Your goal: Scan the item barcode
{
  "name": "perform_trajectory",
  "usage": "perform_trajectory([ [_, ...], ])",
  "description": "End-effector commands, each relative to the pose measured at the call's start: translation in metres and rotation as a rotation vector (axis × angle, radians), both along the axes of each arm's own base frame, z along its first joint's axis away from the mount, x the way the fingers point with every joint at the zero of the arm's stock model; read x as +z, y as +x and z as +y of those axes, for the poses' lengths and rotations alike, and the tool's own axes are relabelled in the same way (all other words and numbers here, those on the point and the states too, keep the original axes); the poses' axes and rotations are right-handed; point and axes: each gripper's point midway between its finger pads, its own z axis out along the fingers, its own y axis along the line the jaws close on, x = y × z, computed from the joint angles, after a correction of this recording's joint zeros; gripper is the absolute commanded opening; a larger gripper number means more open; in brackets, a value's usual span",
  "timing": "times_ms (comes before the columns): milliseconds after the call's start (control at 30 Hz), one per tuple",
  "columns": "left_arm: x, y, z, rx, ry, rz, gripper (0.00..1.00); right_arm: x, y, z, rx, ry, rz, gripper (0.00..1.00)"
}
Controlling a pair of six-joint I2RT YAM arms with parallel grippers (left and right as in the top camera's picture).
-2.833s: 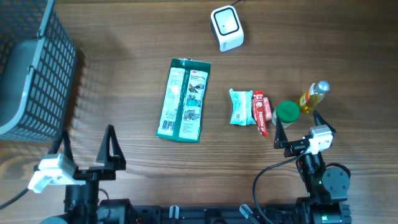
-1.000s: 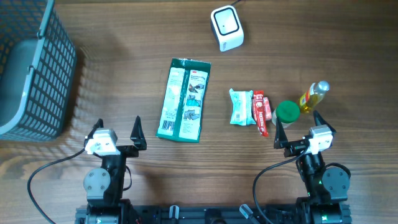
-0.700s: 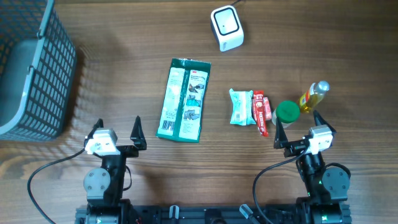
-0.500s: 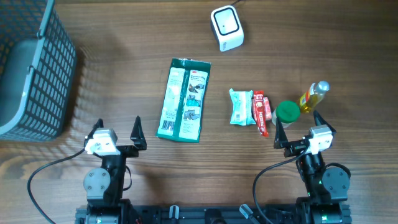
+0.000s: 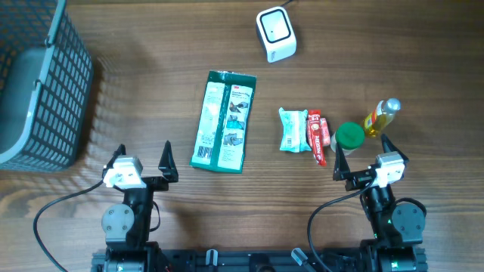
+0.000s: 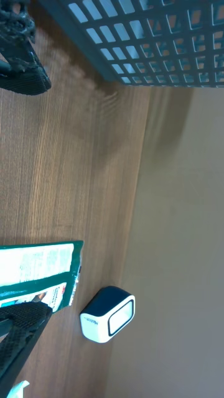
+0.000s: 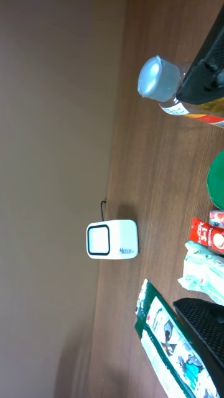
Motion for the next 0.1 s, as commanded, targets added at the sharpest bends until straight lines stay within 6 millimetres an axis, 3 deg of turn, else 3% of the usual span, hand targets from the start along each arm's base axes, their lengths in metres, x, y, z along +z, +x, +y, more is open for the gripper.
perform_trajectory([
  [0,-0.0009,-0.0005,-0.0048,-0.028,0.025,0.001,1.0,0.0021,0.0003,-0.0054,-0.028,0.018,-0.008,1.0],
  [67,-0.0008,-0.0005,-0.0048,-0.028,0.024,0.001,1.0,0.0021,0.0003,-0.0054,-0.028,0.017,-0.008,1.0],
])
